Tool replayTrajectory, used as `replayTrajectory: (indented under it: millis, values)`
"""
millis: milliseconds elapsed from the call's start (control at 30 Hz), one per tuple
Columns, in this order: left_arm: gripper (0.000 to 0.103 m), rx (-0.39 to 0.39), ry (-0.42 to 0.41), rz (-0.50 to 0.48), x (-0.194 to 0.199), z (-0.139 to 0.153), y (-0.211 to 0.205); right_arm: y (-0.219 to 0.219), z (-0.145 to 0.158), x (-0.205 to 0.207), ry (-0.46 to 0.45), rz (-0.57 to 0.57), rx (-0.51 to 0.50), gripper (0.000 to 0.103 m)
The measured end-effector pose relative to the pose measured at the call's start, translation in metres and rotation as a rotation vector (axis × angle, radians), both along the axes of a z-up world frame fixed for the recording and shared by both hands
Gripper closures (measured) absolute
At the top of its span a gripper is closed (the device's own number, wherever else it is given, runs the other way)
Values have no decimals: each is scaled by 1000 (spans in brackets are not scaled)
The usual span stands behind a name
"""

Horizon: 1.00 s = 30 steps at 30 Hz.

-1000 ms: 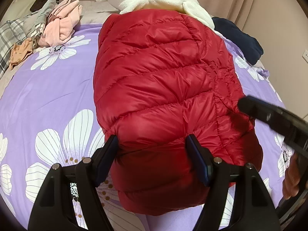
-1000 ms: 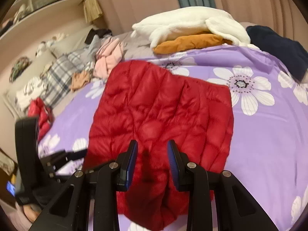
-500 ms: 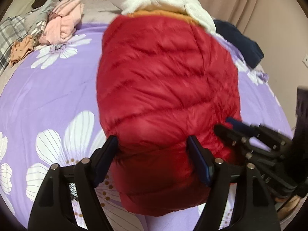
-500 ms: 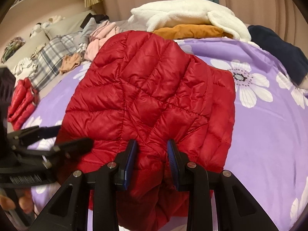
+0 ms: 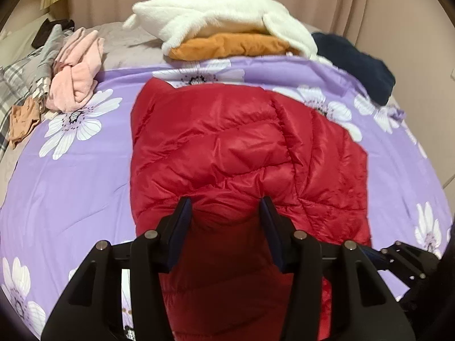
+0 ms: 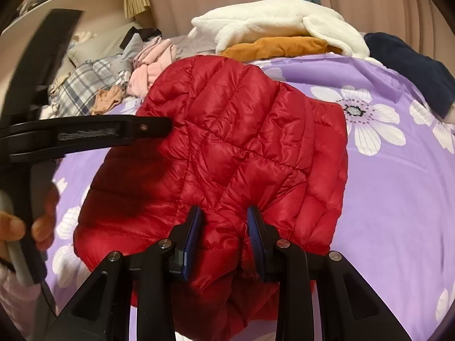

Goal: Fold large clothes

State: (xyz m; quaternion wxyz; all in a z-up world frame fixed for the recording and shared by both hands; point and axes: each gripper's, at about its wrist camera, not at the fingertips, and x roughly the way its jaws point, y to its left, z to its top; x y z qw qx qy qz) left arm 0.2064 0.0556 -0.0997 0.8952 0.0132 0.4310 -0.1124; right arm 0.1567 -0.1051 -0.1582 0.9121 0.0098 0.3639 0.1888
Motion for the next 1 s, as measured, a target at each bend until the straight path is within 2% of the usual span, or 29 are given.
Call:
replayTrajectory:
  millis: [300, 533, 667, 833, 1000]
  values:
    - [53, 45, 16, -23, 8, -17, -6, 0, -4, 1, 5, -11, 7, 71]
    - [52, 40, 6, -12, 4, -14, -6, -1, -4, 1, 12, -12, 11, 71]
    - [52, 44, 8, 0, -3, -8, -4, -3, -4, 3, 20, -15, 20, 71]
    - [52, 64, -28, -12, -27, 4, -5, -6, -4, 4, 35, -20, 44, 71]
    - [52, 77, -26, -26, -44, 0, -1, -9, -5, 4, 47, -24, 66, 71]
